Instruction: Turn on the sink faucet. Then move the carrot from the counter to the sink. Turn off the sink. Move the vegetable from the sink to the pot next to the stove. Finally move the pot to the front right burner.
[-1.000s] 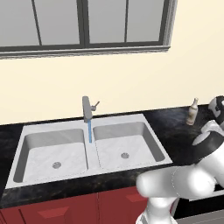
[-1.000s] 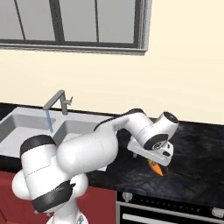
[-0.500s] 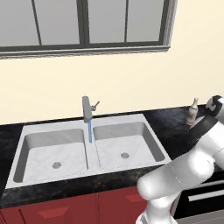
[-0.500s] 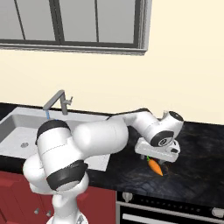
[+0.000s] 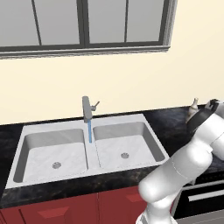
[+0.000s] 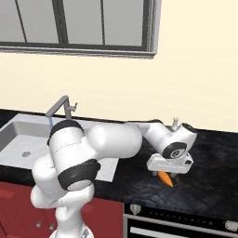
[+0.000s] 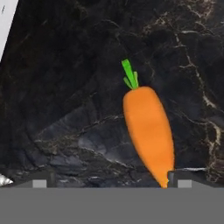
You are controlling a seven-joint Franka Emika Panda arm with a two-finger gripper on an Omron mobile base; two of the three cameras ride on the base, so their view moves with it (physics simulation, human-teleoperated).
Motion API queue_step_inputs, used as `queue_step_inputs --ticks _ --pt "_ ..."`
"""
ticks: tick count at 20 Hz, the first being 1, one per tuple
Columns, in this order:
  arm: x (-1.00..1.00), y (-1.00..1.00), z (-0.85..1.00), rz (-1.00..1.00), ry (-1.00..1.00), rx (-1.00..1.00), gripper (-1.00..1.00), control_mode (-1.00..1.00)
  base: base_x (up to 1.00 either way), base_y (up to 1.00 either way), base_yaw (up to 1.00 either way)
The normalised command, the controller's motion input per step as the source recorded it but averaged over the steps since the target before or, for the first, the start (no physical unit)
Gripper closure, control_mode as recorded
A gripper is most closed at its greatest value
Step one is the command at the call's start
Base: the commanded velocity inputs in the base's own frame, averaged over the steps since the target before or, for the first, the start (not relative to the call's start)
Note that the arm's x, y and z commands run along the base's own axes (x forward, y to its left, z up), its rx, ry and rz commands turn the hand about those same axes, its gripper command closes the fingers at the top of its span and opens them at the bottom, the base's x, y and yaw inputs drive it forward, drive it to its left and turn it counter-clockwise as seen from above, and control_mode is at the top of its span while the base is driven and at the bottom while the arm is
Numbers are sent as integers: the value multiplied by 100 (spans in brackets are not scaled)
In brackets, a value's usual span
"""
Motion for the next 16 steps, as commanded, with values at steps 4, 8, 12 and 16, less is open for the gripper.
queue_step_inputs --ticks 4,8,12,16 --pt "3 0 -10 17 -12 -6 -100 -100 0 0 0" --pt "0 0 -19 13 -9 -8 -100 -100 0 0 0" --pt "3 1 -33 8 -4 -8 -100 -100 0 0 0" --pt "7 18 -39 2 -1 -9 -100 -100 0 0 0"
